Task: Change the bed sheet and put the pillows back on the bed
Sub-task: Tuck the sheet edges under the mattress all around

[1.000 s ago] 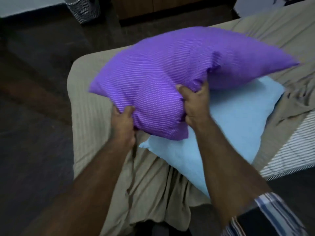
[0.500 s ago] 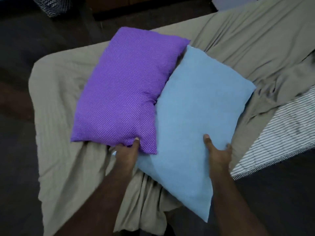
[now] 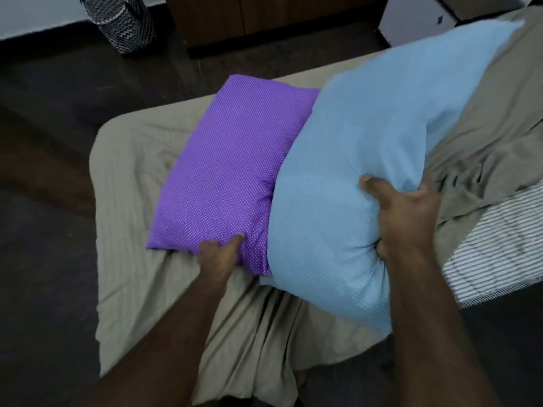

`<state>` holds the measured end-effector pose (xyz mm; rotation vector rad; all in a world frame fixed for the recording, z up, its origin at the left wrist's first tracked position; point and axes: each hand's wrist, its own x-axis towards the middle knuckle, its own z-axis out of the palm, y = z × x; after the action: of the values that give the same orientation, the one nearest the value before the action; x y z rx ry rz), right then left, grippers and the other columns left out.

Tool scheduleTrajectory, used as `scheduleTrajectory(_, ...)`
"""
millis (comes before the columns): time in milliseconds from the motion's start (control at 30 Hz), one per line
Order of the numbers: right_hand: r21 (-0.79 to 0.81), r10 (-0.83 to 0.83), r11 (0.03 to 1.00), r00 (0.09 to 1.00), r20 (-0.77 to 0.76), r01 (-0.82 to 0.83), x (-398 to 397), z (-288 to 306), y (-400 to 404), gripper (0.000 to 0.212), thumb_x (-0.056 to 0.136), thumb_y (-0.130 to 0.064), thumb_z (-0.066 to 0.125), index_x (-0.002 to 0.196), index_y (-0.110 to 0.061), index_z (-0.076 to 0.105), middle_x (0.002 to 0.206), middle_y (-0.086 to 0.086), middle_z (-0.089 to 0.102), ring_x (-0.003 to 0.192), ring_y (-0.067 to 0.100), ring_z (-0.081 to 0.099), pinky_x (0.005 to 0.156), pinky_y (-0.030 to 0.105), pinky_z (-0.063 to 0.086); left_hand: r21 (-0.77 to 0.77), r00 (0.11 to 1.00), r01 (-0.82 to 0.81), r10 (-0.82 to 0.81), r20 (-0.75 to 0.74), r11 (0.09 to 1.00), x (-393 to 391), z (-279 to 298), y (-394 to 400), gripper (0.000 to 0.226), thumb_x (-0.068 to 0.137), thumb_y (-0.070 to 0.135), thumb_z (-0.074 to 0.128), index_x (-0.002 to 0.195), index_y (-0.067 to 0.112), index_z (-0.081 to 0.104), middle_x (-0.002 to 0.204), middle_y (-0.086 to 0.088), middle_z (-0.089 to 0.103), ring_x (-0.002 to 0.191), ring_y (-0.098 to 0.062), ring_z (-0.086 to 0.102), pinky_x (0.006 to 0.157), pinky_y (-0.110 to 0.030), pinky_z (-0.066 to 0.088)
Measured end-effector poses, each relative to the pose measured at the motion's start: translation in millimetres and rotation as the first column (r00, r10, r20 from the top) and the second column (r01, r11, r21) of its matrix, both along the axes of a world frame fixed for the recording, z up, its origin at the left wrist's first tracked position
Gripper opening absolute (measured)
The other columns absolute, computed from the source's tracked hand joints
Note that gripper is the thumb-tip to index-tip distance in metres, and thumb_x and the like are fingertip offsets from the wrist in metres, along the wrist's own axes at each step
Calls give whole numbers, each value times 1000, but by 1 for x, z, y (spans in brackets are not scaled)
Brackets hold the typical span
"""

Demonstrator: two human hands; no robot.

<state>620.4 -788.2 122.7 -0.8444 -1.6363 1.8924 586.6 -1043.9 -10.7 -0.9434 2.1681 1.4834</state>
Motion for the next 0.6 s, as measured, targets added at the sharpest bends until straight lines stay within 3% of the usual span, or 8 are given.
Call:
scheduleTrajectory(67, -27, 50, 998, 998, -28, -50, -1, 27, -11, 44, 71, 9, 80, 113, 2, 69, 102, 4, 76, 93, 23, 74, 78, 36, 61, 12, 998, 57, -56, -14, 998, -8, 25, 0, 62, 84, 59, 69, 119, 9, 58, 119, -7, 64, 106, -24, 61, 96, -38, 49)
scheduleTrajectory(133, -50, 104, 993, 993, -54, -106, -4, 57, -26, 45, 71, 10, 79, 114, 3, 68, 104, 8, 76, 93, 26, 74, 75, 35, 60, 170, 989, 145, -142, -27, 975, -15, 49, -2, 55, 89, 68, 54, 113, 20, 62, 117, -6, 67, 105, -23, 64, 99, -41, 50)
scheduleTrajectory(233, -86, 190, 975, 972, -139, -203, -10, 100, -52, 41, 71, 14, 76, 109, -3, 70, 101, 9, 77, 92, 29, 74, 73, 38, 60, 424, 995, 73, -33, -99, 903, -21, 88, -13, 51, 101, 55, 44, 121, 15, 68, 118, -5, 72, 108, -21, 66, 101, -39, 49)
scheduleTrajectory(333, -85, 244, 959, 941, -233, -269, -23, 128, -88, 45, 70, 14, 75, 112, 1, 67, 105, 16, 75, 95, 35, 73, 79, 47, 61, 480, 980, 30, 69, -187, 877, -25, 116, -51, 49, 98, 51, 48, 115, 12, 72, 108, -3, 76, 104, -23, 70, 97, -38, 52)
scheduleTrajectory(400, -87, 258, 953, 931, -257, -289, -41, 128, -120, 50, 68, 11, 78, 115, 3, 64, 107, 19, 73, 96, 38, 72, 83, 52, 60, 396, 959, -26, 134, -249, 918, -32, 130, -93, 43, 100, 50, 48, 105, 17, 75, 100, 3, 78, 94, -12, 72, 87, -31, 56)
scheduleTrajectory(467, -70, 268, 955, 937, -224, -290, -67, 108, -148, 54, 67, 6, 81, 118, 3, 62, 108, 19, 73, 97, 37, 72, 86, 55, 58, 222, 958, -29, 90, -273, 975, -48, 131, -140, 46, 95, 63, 47, 105, 29, 75, 109, 8, 76, 102, -12, 69, 90, -33, 54)
scheduleTrajectory(533, -1, 309, 951, 948, -81, -310, -91, 71, -172, 62, 67, -11, 84, 124, -3, 60, 111, 11, 74, 99, 28, 72, 90, 52, 57, 18, 968, 42, -36, -248, 999, -63, 116, -182, 49, 94, 69, 42, 127, 41, 64, 140, 5, 60, 130, -25, 54, 109, -46, 42)
scheduleTrajectory(600, 100, 397, 904, 903, 163, -415, -102, 18, -192, 77, 67, -29, 81, 137, -13, 53, 120, 4, 70, 105, 21, 70, 96, 45, 55, -72, 980, 96, -107, -167, 993, -63, 91, -205, 63, 97, 70, 33, 154, 43, 29, 161, 3, 33, 144, -29, 36, 113, -54, 35)
